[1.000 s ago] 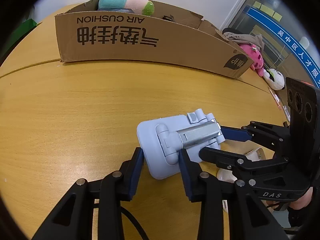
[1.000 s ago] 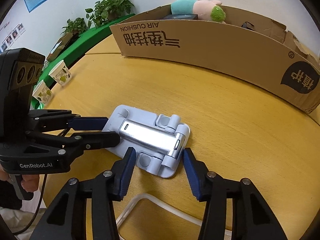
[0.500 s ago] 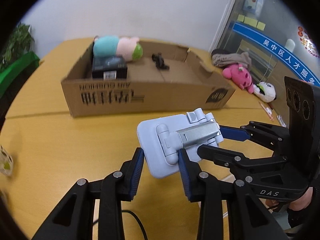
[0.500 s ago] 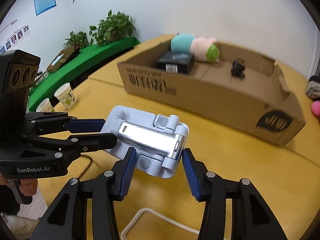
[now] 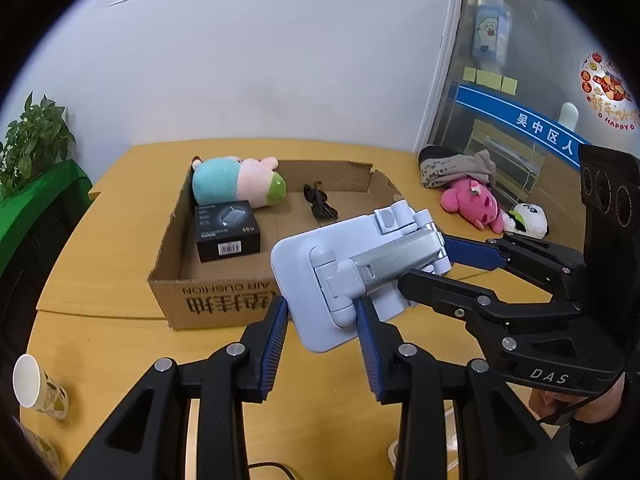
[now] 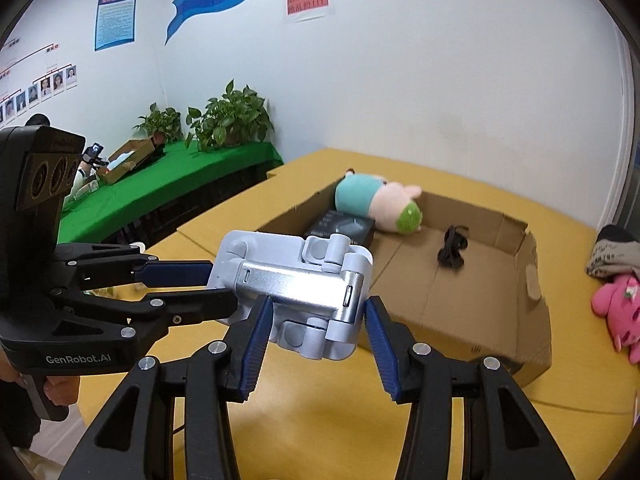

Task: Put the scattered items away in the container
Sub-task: 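Lift the phone stand with the left gripper and carry it over the box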

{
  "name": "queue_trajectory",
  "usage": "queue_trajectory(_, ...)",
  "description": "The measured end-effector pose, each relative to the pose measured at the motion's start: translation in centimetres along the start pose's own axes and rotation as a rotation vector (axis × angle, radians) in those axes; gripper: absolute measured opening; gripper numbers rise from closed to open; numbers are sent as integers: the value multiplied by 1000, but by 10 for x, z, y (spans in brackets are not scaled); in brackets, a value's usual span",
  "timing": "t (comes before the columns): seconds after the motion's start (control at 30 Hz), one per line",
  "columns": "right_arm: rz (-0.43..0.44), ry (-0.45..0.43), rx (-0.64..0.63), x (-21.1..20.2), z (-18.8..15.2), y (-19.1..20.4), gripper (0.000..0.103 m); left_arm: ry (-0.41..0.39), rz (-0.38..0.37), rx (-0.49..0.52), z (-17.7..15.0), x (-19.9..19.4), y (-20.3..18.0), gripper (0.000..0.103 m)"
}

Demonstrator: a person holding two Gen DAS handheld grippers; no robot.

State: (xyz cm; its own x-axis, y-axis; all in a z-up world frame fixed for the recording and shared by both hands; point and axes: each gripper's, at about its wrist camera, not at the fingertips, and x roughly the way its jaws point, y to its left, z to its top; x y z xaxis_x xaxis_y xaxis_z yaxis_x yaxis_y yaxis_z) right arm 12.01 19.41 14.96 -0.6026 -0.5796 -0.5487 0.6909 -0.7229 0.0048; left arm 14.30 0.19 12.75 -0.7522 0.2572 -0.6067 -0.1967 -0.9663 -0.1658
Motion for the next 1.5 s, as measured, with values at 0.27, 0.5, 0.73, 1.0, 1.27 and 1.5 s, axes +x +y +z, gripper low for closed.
queue_trajectory(0.27,-1,-35,-7,8,24,-9,52,-19,8,9,25,12,6,34)
queue_trajectory(0.5,-6,-26,-6,27,34,-20,52,-9,3,5,38,33,17,34)
queue_trajectory(0.73,-6,-5,1,54,39,-32,52,4,1,5,50,56,31,34)
queue_trajectory(1.0,-8,20,21,85,45,-44,52,25,0,9,59,84,48,34)
queue_trajectory(1.27,-5,43,26,112,49,-53,52,45,4,0,62,106,64,34)
queue_trajectory(1.5,2,61,28,136,51,-57,52,63,3,-19,62,123,79,34)
